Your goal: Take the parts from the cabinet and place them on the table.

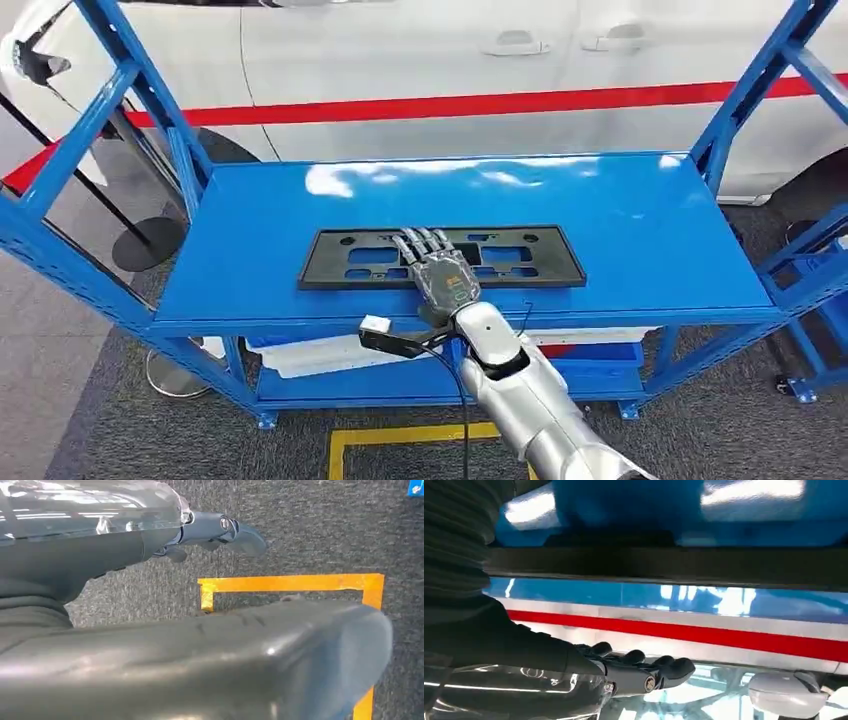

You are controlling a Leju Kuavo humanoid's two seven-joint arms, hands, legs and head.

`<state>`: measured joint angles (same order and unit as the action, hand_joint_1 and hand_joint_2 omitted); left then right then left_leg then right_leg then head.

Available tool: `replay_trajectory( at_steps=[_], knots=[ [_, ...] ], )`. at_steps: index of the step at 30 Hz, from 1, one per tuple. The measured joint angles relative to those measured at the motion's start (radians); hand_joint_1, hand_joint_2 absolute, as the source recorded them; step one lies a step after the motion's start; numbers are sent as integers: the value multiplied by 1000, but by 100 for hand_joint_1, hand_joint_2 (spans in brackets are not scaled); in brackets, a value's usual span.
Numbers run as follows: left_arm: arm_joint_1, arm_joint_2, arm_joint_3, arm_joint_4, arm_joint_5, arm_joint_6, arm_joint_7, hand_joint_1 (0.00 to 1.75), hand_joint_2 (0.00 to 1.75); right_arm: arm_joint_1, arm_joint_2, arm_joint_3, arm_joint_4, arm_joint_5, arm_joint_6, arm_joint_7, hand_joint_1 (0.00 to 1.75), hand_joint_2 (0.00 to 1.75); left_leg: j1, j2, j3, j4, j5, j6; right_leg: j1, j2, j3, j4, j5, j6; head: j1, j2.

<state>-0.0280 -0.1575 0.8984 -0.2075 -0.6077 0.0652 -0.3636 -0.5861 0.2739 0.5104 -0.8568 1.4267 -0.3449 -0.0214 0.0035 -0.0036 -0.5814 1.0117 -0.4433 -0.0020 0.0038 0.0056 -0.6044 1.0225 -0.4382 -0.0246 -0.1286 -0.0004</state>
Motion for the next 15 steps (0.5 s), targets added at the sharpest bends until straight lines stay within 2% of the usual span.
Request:
replay_trajectory(
  at_steps=[3,4,5,6,8,9,10,11,13,14,15],
  knots=[
    [5,-1,2,0,0,6,-2,0,0,10,5,0,12,-3,-5,-3,0,175,-2,-2,1,-5,3,12,-2,-1,4,-6,3,18,0,0],
    [7,-3,3,0,0,8,-4,0,0,10,6,0,15,-5,-6,-3,0,175,10,2,9,-17,12,18,-3,-1,3,4,-5,25,0,0],
    [7,-3,3,0,0,11,-5,0,0,9,6,0,17,-6,-6,-3,0,175,9,1,11,-20,12,23,-2,-1,-7,28,-26,28,0,0],
    [7,-3,3,0,0,13,-6,0,0,10,6,0,21,-8,-7,-3,0,175,9,2,10,-20,13,28,-5,-1,-39,95,-69,32,0,0],
    [7,-5,3,0,0,17,-8,0,0,11,6,0,32,-11,-15,-2,0,175,8,2,9,-19,12,29,-10,-1,-118,261,-141,40,0,0],
    [7,-5,4,0,-1,19,-10,0,0,9,8,0,41,-16,-22,-2,0,175,8,2,9,-19,12,29,-12,-2,-141,306,-148,42,0,0],
    [7,-6,5,0,-1,21,-11,0,0,6,13,0,55,-23,-31,-2,0,175,8,2,11,-19,11,27,-15,-2,-142,303,-133,44,0,0],
    [7,-7,5,0,-1,22,-13,0,0,0,16,0,64,-29,-34,-2,0,175,8,1,12,-18,10,25,-18,-3,-120,256,-99,44,0,0],
    [7,-11,6,0,-1,22,-17,0,0,-16,29,0,82,-35,-34,-1,0,175,9,0,15,-11,4,17,-20,-5,-25,67,-7,42,0,0],
    [7,-11,9,0,-1,22,-19,0,0,-24,33,0,92,-42,-34,-1,0,175,7,-1,12,-7,0,11,-19,-5,4,5,-7,38,0,0],
    [5,-12,11,0,0,23,-22,0,0,-30,41,0,101,-48,-34,-2,0,175,3,-2,8,-1,-3,5,-14,-3,2,4,-5,31,0,0]
  ],
)
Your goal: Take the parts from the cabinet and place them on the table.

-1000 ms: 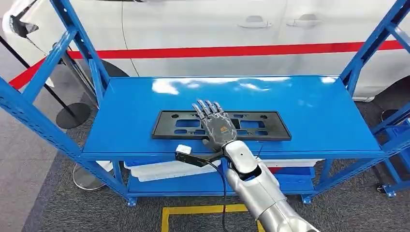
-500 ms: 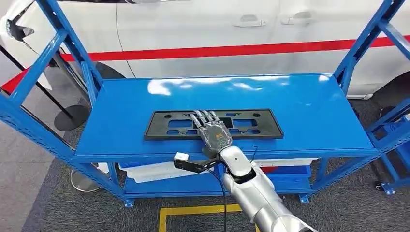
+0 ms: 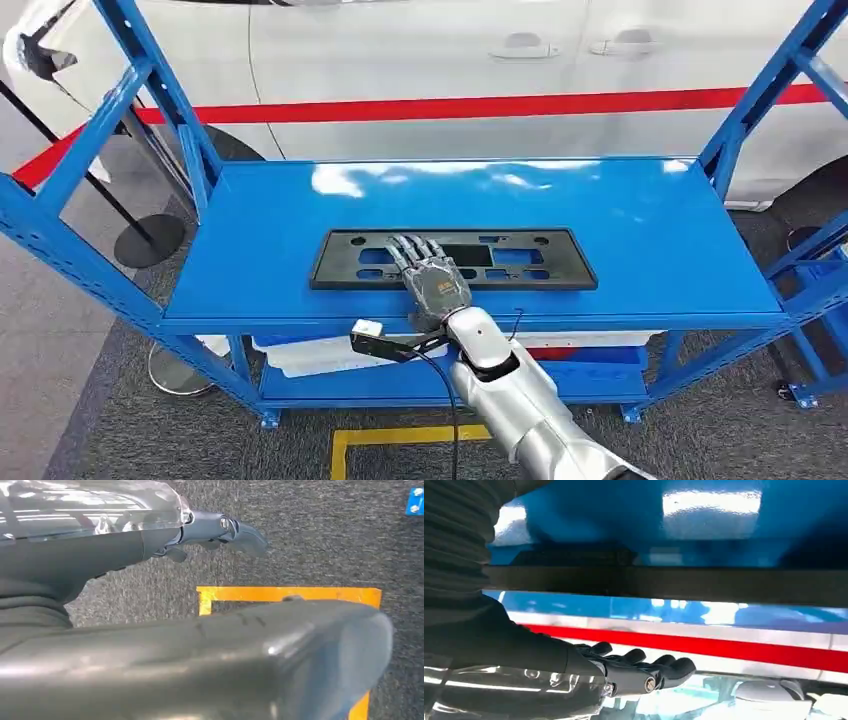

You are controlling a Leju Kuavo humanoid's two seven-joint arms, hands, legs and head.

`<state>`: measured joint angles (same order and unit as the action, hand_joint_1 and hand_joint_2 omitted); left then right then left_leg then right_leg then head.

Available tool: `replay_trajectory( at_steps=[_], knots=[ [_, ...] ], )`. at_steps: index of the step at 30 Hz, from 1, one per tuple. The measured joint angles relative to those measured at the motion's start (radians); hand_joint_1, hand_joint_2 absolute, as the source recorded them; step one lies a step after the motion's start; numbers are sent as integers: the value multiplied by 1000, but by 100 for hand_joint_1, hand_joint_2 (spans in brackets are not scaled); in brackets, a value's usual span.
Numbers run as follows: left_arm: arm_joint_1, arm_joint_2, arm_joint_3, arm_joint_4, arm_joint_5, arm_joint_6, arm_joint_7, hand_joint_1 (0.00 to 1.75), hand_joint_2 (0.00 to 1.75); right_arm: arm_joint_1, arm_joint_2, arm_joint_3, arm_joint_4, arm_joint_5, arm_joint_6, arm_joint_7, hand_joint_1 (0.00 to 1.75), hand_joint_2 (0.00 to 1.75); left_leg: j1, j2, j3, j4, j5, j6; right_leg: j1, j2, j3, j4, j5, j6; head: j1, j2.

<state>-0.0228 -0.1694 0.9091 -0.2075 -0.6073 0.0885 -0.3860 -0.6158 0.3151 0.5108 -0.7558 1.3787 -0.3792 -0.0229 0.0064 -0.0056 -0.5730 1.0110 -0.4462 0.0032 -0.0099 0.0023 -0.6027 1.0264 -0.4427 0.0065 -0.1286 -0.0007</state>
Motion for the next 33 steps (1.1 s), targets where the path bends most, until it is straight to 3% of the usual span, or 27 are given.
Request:
replay_trajectory(
  at_steps=[3,5,6,8,9,10,11,13,14,15,18,19,20,21,23,24,25,26,27,29,30,33],
  knots=[
    [1,0,9,0,1,2,-2,0,0,-15,10,0,23,-14,0,2,0,175,5,0,1,-6,3,-18,7,1,-3,1,1,-19,0,0],
    [1,0,11,0,1,6,0,0,0,-28,17,0,30,-18,0,5,0,175,8,1,-7,20,-22,-28,-2,-1,4,-12,8,-32,0,0],
    [1,0,11,0,1,7,2,0,0,-35,21,0,34,-18,0,7,0,175,8,1,-32,77,-58,-31,-3,-1,3,-12,8,-39,0,0],
    [1,0,13,0,1,8,8,0,0,-45,23,0,46,-18,3,15,0,175,9,2,-107,235,-129,-38,0,-2,3,-12,6,-42,0,0],
    [1,0,13,0,1,9,12,0,0,-48,23,0,56,-18,6,25,0,175,9,2,-141,304,-147,-39,2,-3,3,-11,5,-43,0,0],
    [4,-1,14,0,1,10,16,0,0,-50,23,0,63,-18,8,32,0,175,9,2,-150,316,-138,-39,4,-2,4,-11,5,-43,0,0],
    [5,-1,15,0,1,11,18,0,0,-53,23,0,70,-17,11,40,0,175,9,2,-136,280,-107,-36,5,-1,5,-10,4,-44,0,0],
    [4,-1,17,0,1,15,19,0,0,-67,25,0,80,-16,17,52,0,175,8,2,-53,99,-9,-25,7,2,9,-9,1,-41,0,0],
    [4,-1,18,0,2,16,19,0,0,-74,27,0,84,-16,19,57,133,175,6,2,-18,20,16,-15,8,2,10,-9,0,-39,0,0],
    [3,-1,19,0,2,17,19,0,0,-83,27,0,90,-14,21,66,168,175,-1,3,-6,-1,4,-10,15,3,8,-5,-2,-34,0,0],
    [3,-3,25,0,6,18,17,0,0,-98,27,0,113,2,36,96,175,175,-5,-1,-9,0,6,-2,9,1,8,-11,1,-18,0,0],
    [3,-5,27,0,7,18,16,0,0,-103,27,0,119,7,36,106,175,175,3,0,-5,-12,13,7,14,2,10,-10,0,-10,0,0],
    [4,-8,27,0,7,17,16,0,0,-106,26,0,123,10,35,112,175,175,8,3,0,-17,17,10,9,2,7,1,-9,-5,0,0],
    [4,-8,29,0,8,17,15,0,0,-115,25,0,129,14,36,117,175,175,7,3,0,-20,19,17,9,2,-17,50,-47,0,0,0],
    [3,-9,32,0,5,14,15,0,0,-119,21,0,142,27,42,132,175,175,6,4,-1,-20,18,21,4,2,-94,212,-125,5,0,0],
    [3,-9,34,0,1,11,15,0,0,-118,16,0,150,35,47,138,175,175,6,4,-2,-19,17,21,3,2,-132,288,-148,9,0,0],
    [3,-9,34,0,0,10,15,0,0,-117,12,0,157,42,50,143,175,175,6,3,-2,-19,17,21,1,1,-147,313,-146,10,0,0],
    [4,-11,35,0,-1,8,15,0,0,-119,8,0,161,48,49,146,175,175,6,2,0,-18,16,20,-3,1,-141,290,-118,12,0,0],
    [5,-11,35,0,-2,7,15,0,0,-124,8,0,163,50,50,149,175,175,6,2,2,-16,14,17,-4,1,-111,229,-78,11,0,0],
    [4,-14,35,0,-4,1,15,0,0,-131,6,0,166,62,57,158,175,175,7,1,8,-10,5,11,-5,-2,-18,41,12,7,0,0],
    [4,-14,35,0,-5,-4,15,0,0,-135,0,0,168,70,64,165,175,175,1,-1,5,-4,0,4,-2,-2,0,2,-2,2,0,0],
    [3,-14,35,0,-10,-10,14,0,0,-137,-7,1,174,85,74,169,175,175,3,-2,3,-5,0,-11,5,1,-4,0,1,-13,0,0]
  ],
)
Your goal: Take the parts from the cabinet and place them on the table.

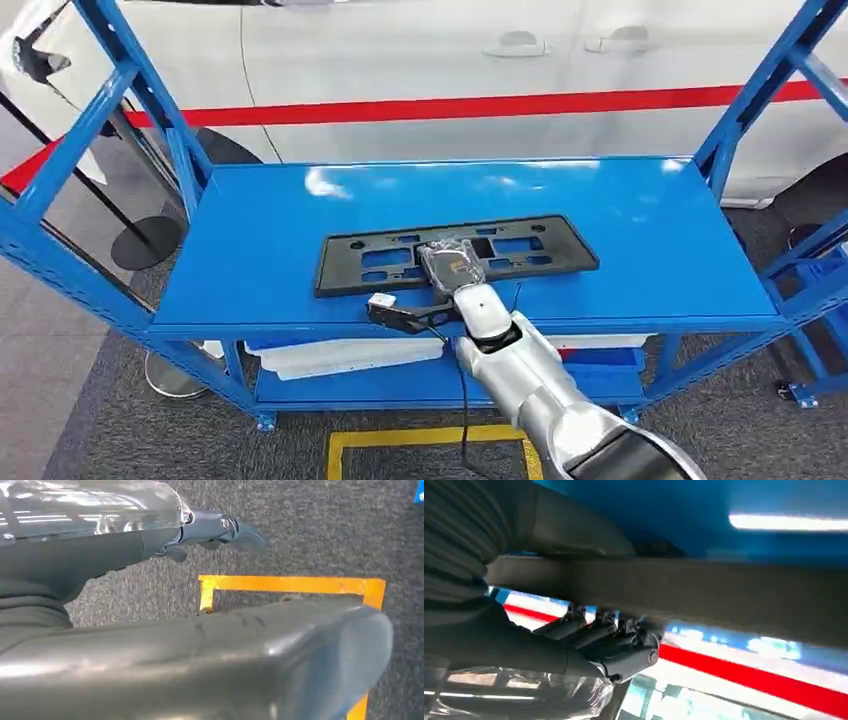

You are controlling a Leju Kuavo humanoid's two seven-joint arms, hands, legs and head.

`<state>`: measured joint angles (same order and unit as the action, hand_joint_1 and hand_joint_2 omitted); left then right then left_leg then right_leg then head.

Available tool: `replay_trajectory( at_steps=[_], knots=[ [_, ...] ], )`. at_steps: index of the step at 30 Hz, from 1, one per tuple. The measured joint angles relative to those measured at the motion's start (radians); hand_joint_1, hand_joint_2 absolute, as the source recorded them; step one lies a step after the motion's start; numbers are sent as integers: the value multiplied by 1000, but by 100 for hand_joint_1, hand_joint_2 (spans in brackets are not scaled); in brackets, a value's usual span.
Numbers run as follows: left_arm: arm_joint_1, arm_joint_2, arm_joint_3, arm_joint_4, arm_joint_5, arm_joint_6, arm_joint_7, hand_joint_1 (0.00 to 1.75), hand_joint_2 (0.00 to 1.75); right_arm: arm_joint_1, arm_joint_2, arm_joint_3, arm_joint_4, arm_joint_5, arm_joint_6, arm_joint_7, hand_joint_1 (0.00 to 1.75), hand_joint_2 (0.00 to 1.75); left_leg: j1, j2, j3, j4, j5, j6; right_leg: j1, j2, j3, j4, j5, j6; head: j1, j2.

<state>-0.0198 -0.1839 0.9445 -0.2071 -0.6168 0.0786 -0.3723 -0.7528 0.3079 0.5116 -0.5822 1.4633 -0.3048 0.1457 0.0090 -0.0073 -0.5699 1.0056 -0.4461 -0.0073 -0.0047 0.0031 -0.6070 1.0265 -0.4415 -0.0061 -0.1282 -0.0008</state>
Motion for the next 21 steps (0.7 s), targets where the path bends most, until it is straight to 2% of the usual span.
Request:
replay_trajectory(
  at_steps=[2,3,4,6,7,8,9,11,12,14,16,17,18,19,21],
  knots=[
    [0,0,0,0,0,-2,0,0,0,-3,-2,0,1,1,6,1,175,175,4,0,-1,5,-10,-11,-9,-1,7,-12,8,-15,0,0],
    [0,0,0,0,0,-3,-1,0,0,-5,-3,0,1,1,13,1,175,175,3,2,-11,36,-33,-15,-10,-2,8,-13,7,-19,0,0],
    [0,0,0,0,-1,-5,-1,0,0,-4,-3,0,1,1,17,1,175,175,5,2,-42,103,-72,-20,-10,-3,8,-13,6,-23,0,0],
    [0,0,0,0,-2,-7,-1,0,0,-2,-7,0,1,-7,20,-6,175,175,7,2,-119,268,-142,-27,-7,-3,8,-13,5,-26,0,0],
    [1,0,0,0,-2,-10,-1,0,0,2,-8,0,1,-13,21,-13,175,175,7,2,-143,316,-149,-28,-6,-3,8,-12,5,-26,0,0],
    [2,0,0,0,-2,-10,0,0,0,5,-9,-2,-2,-22,20,-20,175,175,7,2,-142,309,-131,-28,-6,-3,10,-11,4,-26,0,0],
    [2,0,0,0,-2,-11,1,0,0,8,-10,-3,-6,-38,17,-36,175,175,7,2,-122,262,-97,-26,-6,-2,12,-11,3,-26,0,0],
    [2,0,1,0,-2,-12,1,0,0,23,-10,-21,-45,-115,18,-97,175,175,7,2,-32,79,-3,-17,-6,1,19,-9,-1,-22,0,0],
    [2,0,3,0,-2,-12,1,0,0,38,-11,-32,-75,-159,28,-128,175,175,4,3,0,11,-1,-10,-4,3,20,-9,-3,-19,0,0],
    [-1,-1,8,0,-2,-10,2,0,0,69,-13,-48,-162,-318,72,-217,175,175,-1,3,1,4,-3,-2,1,8,14,-7,0,-8,0,0],
    [0,0,13,0,-2,-8,2,0,0,83,-14,-58,-261,-470,111,-270,175,175,-1,3,4,7,-4,6,1,10,22,-15,2,3,0,0],
    [0,-2,17,0,-2,-6,2,0,0,91,-18,-65,-321,-562,138,-296,175,175,11,5,13,-7,2,16,7,10,26,-13,-3,11,0,0],
    [-1,-3,22,0,-1,-3,2,0,0,106,-26,-71,-386,-668,164,-316,175,175,12,9,19,-13,5,21,4,8,27,3,-18,16,0,0],
    [-2,-4,26,0,-1,2,2,0,0,123,-34,-81,-468,-796,185,-340,175,175,12,9,19,-13,6,28,3,7,4,56,-57,18,0,0],
    [-1,-6,32,0,-2,9,3,0,0,160,-47,-98,-598,-977,222,-361,175,175,9,9,16,-13,7,31,0,6,-74,220,-139,22,0,0]
  ],
)
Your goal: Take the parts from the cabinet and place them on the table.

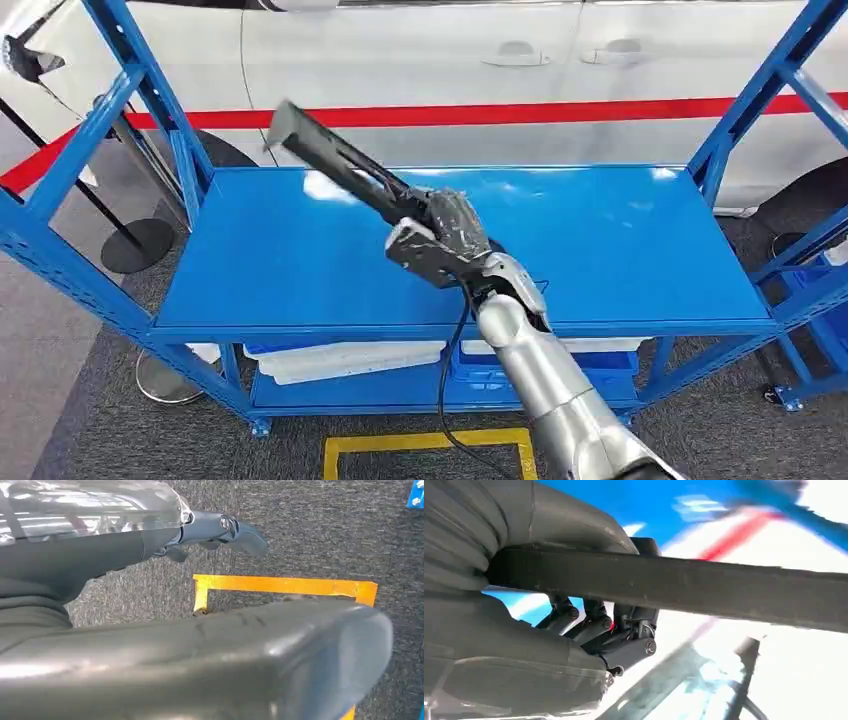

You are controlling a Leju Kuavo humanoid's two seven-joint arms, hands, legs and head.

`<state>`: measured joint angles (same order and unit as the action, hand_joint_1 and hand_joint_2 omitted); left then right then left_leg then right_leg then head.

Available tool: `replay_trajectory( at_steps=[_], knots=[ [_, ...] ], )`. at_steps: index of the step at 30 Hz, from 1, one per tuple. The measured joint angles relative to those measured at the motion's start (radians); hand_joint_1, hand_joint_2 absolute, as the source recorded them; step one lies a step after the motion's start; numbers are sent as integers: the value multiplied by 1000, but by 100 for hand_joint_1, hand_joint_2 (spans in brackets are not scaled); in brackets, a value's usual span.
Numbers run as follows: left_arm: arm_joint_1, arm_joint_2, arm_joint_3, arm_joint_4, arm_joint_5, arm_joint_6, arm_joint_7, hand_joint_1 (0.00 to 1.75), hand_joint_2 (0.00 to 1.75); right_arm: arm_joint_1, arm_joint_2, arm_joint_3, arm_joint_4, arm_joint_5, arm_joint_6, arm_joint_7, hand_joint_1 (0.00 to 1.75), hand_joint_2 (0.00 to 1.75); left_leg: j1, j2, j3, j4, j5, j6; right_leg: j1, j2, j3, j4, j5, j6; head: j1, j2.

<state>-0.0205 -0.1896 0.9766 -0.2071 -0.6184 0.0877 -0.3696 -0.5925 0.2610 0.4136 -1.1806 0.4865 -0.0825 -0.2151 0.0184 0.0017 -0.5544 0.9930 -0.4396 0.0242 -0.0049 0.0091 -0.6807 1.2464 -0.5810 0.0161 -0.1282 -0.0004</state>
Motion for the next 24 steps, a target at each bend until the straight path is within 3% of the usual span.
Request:
replay_trajectory(
  at_steps=[1,2,3,4,6,7,10,12,13,15,16,17,18,19,21,22,24],
  knots=[
    [1,-1,3,0,-2,3,1,0,0,24,-9,-7,-60,-70,14,-11,175,175,-1,0,-3,1,1,1,0,0,-30,62,-21,2,0,0],
    [1,-2,6,0,-3,7,1,0,0,59,-20,-12,-116,-130,28,-22,175,175,-2,-2,-6,2,2,2,0,-2,-39,82,-18,3,0,0],
    [2,-2,9,0,-6,9,2,0,0,86,-35,-19,-181,-188,40,-32,175,175,-3,-4,-7,3,2,2,-1,-2,-21,50,9,2,0,0],
    [3,-3,12,0,-8,11,2,0,0,105,-48,-25,-232,-230,51,-37,175,175,-5,-6,-8,4,2,2,-1,-3,16,-21,48,-2,0,0],
    [4,-6,18,0,-10,13,3,0,0,145,-69,-47,-330,-315,71,-45,175,175,-9,-6,-8,7,2,0,3,-4,120,-214,123,-18,0,0],
    [5,-10,18,0,-11,13,3,0,0,166,-79,-54,-373,-344,81,-53,175,175,-18,-7,-13,11,1,-5,7,-6,126,-236,111,-19,0,0],
    [4,-10,18,0,-25,18,0,0,0,233,-111,-81,-492,-421,104,-82,175,175,-14,-8,-18,8,5,-18,9,-8,118,-238,119,-24,0,0],
    [5,-10,18,0,-32,24,2,0,0,274,-130,-100,-562,-466,120,-102,175,175,-14,-7,-23,23,-8,-26,-4,-12,121,-249,127,-34,0,0],
    [6,-10,18,0,-31,29,1,0,0,297,-135,-110,-594,-495,127,-113,175,175,-14,-5,-40,63,-42,-31,-5,-11,121,-250,126,-40,0,0],
    [6,-10,22,0,-23,31,-5,0,0,352,-144,-136,-652,-552,137,-136,175,175,-8,-5,-110,221,-123,-40,-5,-14,121,-249,125,-43,0,0],
    [6,-10,26,0,-21,32,-10,0,0,380,-149,-150,-674,-571,139,-144,175,175,-6,-5,-144,295,-150,-44,-5,-16,121,-249,124,-44,0,0],
    [7,-10,27,0,-20,33,-13,0,0,410,-152,-164,-693,-583,140,-153,175,175,-5,-5,-163,335,-154,-45,-5,-16,121,-248,123,-43,0,0],
    [7,-10,29,0,-20,33,-16,0,0,438,-155,-178,-714,-593,143,-165,175,175,-4,-5,-158,320,-133,-46,-5,-16,122,-248,121,-42,0,0],
    [7,-10,32,0,-21,34,-15,0,0,466,-159,-195,-737,-611,153,-180,175,175,-4,-5,-129,260,-92,-45,-5,-15,124,-247,119,-40,0,0],
    [4,-10,37,0,-21,37,-3,0,0,509,-171,-230,-776,-658,184,-208,175,175,-3,-5,-42,76,1,-38,-5,-12,131,-244,112,-33,0,0],
    [1,-9,41,0,-21,39,5,0,0,529,-178,-250,-793,-690,208,-222,175,175,-5,-27,-14,37,-6,-31,-3,-6,126,-243,109,-27,0,0],
    [-1,-9,46,0,-19,47,14,0,0,560,-189,-285,-811,-775,283,-242,175,175,-10,-24,-17,22,-10,-26,-3,-2,121,-241,114,-14,0,0]
  ],
)
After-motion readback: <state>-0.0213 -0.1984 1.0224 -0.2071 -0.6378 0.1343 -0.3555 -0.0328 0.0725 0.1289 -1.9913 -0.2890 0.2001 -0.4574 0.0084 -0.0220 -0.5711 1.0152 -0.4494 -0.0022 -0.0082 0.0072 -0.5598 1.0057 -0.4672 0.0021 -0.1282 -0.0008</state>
